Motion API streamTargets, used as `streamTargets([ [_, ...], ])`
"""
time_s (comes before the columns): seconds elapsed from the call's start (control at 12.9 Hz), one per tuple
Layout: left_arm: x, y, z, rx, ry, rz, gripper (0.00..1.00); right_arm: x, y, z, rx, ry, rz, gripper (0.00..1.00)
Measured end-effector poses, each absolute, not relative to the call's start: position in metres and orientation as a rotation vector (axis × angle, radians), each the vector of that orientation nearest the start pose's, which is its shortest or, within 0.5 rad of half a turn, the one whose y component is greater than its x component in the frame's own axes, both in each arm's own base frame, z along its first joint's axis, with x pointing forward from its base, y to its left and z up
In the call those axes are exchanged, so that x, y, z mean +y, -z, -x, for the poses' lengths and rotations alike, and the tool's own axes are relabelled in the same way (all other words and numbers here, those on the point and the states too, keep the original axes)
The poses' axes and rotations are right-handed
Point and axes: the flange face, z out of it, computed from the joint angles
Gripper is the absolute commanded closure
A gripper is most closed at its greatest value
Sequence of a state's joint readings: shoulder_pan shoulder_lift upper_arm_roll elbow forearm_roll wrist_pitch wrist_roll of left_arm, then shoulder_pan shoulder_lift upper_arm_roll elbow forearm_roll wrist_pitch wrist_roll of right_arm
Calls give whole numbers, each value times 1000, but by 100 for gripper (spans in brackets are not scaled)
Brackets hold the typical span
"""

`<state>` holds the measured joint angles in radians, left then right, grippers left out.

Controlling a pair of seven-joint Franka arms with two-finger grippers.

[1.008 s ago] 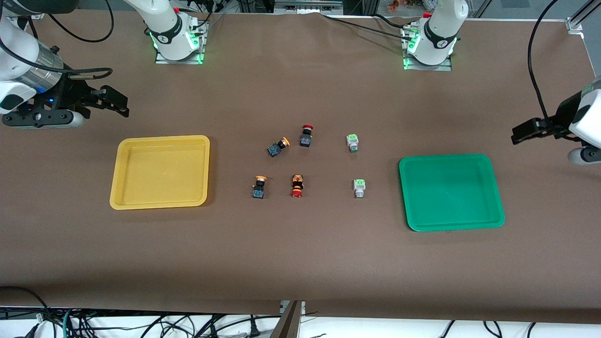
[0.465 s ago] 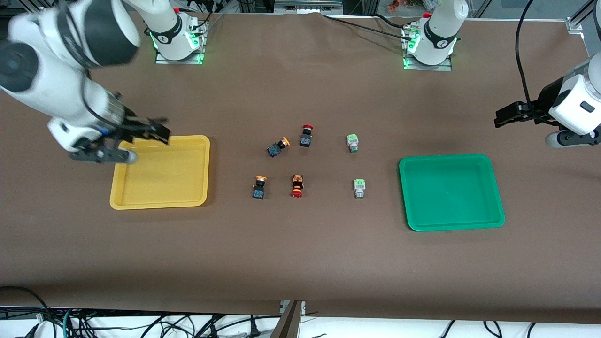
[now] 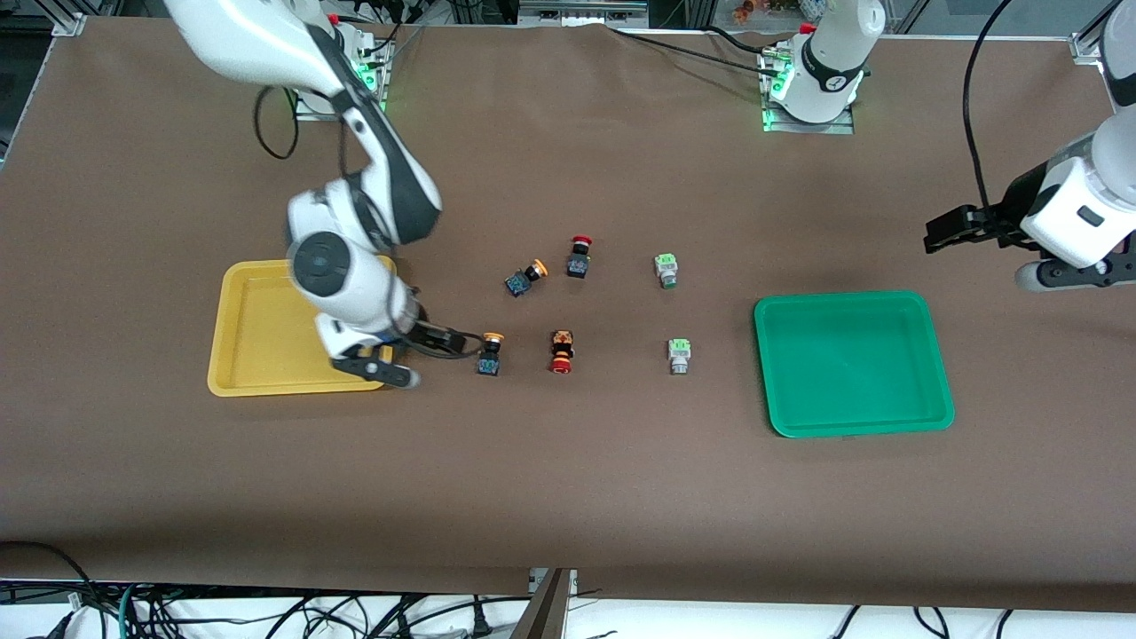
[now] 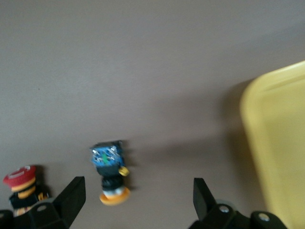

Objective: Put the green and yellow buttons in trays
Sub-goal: 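Grasp the black button with the right gripper while the left gripper reaches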

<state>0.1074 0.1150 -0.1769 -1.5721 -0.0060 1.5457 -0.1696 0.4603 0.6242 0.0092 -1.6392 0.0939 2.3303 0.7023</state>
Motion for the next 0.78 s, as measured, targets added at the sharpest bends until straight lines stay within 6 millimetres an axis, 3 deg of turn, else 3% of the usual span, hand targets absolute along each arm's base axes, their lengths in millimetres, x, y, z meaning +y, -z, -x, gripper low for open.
streamTargets([
  [0.16, -63, -525, -585, -107, -196, 3166, 0, 345, -215, -609, 498, 32, 2995, 0],
  [0.31, -108, -498, -586, -147, -180, 3178, 0, 361, -185, -601, 505, 34, 2994, 2],
  [0.39, -132, -489, -585, -192, -178, 3180, 0, 365, -177, -599, 506, 43, 2990, 12],
  [0.54, -173, -459, -585, -254, -188, 3187, 0, 369, -168, -598, 501, 59, 2984, 53],
  [0.78, -214, -368, -591, -360, -237, 3200, 0, 365, -177, -604, 457, 67, 2998, 98],
])
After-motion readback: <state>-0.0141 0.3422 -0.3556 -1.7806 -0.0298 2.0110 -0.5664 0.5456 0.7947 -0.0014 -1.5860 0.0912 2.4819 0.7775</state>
